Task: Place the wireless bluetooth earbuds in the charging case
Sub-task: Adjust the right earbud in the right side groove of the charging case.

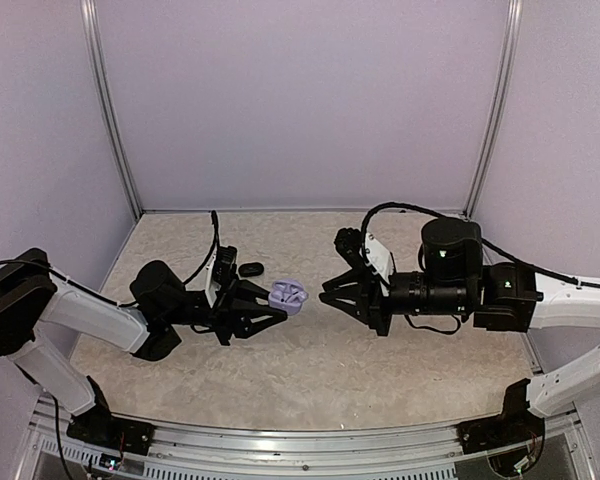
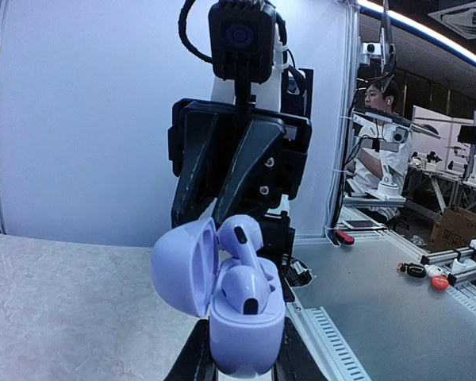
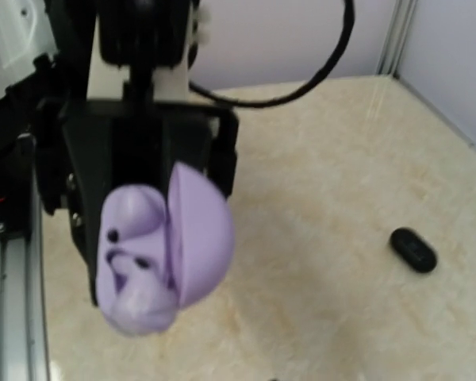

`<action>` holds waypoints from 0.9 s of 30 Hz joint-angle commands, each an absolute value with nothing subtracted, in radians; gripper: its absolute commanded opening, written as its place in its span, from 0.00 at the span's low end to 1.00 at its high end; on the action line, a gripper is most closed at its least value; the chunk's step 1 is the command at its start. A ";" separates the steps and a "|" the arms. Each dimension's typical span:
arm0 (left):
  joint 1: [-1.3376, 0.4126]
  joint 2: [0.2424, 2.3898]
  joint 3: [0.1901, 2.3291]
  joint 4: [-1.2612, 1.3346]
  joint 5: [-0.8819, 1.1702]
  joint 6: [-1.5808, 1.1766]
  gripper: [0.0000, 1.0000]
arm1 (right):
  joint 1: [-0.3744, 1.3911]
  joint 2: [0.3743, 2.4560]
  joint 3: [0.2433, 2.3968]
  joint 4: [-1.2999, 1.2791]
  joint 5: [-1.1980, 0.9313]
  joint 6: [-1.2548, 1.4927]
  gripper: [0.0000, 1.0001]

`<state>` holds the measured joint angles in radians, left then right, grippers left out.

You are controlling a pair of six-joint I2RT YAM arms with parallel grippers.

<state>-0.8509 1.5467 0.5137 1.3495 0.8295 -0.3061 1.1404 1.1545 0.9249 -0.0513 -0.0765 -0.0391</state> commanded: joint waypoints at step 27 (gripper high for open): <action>-0.847 1.540 0.503 1.379 0.831 -0.293 0.00 | 1.129 1.217 1.030 -0.091 -0.199 -0.071 0.05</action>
